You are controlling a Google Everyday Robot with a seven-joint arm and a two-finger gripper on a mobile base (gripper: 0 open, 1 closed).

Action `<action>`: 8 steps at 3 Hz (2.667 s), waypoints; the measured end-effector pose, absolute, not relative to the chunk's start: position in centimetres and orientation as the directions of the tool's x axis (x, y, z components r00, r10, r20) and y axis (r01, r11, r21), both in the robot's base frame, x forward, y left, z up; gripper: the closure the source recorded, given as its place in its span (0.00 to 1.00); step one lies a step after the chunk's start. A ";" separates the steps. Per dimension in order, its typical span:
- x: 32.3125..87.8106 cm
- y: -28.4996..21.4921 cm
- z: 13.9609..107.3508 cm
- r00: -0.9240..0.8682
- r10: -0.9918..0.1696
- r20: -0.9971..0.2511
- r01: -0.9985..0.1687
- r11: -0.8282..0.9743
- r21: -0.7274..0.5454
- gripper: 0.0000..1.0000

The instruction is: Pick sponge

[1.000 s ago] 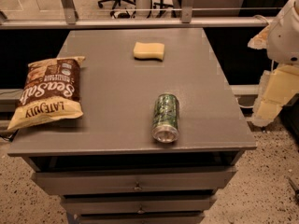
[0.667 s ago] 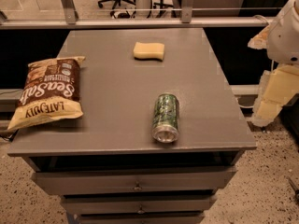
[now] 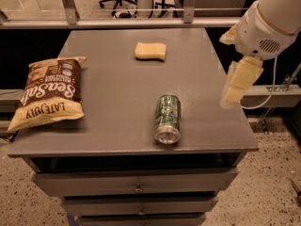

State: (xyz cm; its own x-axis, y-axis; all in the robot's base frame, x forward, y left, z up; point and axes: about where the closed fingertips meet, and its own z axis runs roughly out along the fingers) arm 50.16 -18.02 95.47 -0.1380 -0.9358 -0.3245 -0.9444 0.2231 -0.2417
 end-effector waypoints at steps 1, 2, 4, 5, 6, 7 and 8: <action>55.2 -15.1 94.4 -0.084 -0.917 -0.391 -0.948 0.195 -0.253 0.00; 60.5 -11.8 93.2 -0.057 -0.878 -0.475 -0.950 0.194 -0.245 0.00; 68.5 -7.3 91.0 -0.119 -0.781 -0.613 -0.945 0.280 -0.172 0.00; 73.4 -6.3 89.4 -0.203 -0.719 -0.664 -0.909 0.391 -0.145 0.00; 76.6 -6.2 88.1 -0.247 -0.683 -0.688 -0.878 0.458 -0.140 0.00; 78.7 -6.3 86.2 -0.279 -0.661 -0.697 -0.856 0.500 -0.132 0.02; 79.5 -6.3 85.1 -0.300 -0.661 -0.688 -0.843 0.521 -0.133 0.24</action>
Offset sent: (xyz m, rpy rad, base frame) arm 0.1696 0.1006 -0.0353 0.2837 -0.0472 0.0910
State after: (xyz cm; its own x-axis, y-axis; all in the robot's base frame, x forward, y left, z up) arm 79.54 -6.33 85.11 -0.2997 -0.6611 -0.6878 -0.8432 0.5209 -0.1332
